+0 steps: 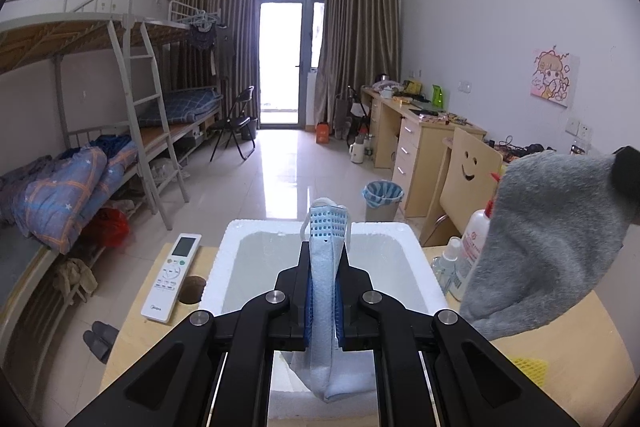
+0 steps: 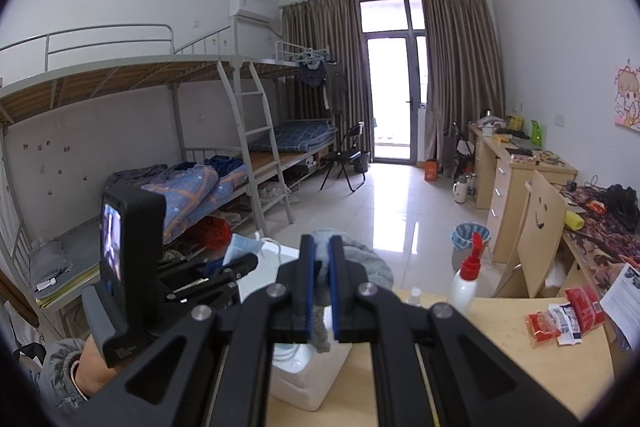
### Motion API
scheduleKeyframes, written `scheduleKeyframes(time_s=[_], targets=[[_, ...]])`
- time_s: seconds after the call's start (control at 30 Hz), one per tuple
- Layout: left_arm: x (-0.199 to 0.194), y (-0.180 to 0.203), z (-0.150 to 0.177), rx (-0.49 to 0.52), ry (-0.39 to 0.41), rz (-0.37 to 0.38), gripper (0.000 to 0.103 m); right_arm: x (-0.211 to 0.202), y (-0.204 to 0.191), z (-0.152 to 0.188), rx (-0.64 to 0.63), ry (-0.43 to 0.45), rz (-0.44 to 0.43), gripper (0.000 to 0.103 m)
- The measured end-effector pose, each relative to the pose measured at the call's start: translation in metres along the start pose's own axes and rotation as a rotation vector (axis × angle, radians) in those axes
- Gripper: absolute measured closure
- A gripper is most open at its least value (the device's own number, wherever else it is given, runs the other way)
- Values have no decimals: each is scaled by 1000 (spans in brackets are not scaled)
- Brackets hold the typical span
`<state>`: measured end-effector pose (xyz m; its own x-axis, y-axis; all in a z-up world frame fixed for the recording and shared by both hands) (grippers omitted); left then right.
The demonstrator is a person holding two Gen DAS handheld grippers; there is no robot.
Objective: Organize soft objects
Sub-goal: 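Lower the mask into the foam box and open the left tool, then lower the grey sock into the foam box and open the right tool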
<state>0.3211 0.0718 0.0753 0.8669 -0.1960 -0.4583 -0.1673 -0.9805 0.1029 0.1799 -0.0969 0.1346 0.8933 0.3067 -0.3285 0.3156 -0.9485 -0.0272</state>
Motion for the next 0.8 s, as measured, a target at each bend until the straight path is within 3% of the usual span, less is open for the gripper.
scheduleKeyframes(time_s=[0.23,0.33,0.4,0.47,0.57,0.63,0.8], targets=[[9,4,0,30,0,-33,94,0,0,0,4,0,1,94],[12,5,2,52,0,-62,86,3,-2,1,1,-9,-3,94],[12,3,3,49,1,-76,73,4,-2,0,0,-11,-3,94],[11,1,3,49,12,-92,31,4,-3,0,-1,-10,-6,94],[1,-2,3,45,74,-112,9,6,-3,0,-1,-10,-6,94],[-4,-6,3,30,88,-112,2,8,-4,0,-2,-10,-5,94],[-11,-14,5,25,86,-142,0,11,-4,-2,-6,-12,-10,94]])
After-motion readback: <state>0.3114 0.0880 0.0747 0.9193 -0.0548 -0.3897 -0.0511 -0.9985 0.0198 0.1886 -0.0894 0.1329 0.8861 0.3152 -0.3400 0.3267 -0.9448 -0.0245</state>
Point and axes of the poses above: each gripper's, at about its wrist camera, not at the fingertips, and x roughly the way its jaws point, y to its right, z to its underside, the point moved 2 cm from there along x, roughly the way its jaws point, and after that the axes turned 7 degrees about z, right-handed, at the moved point
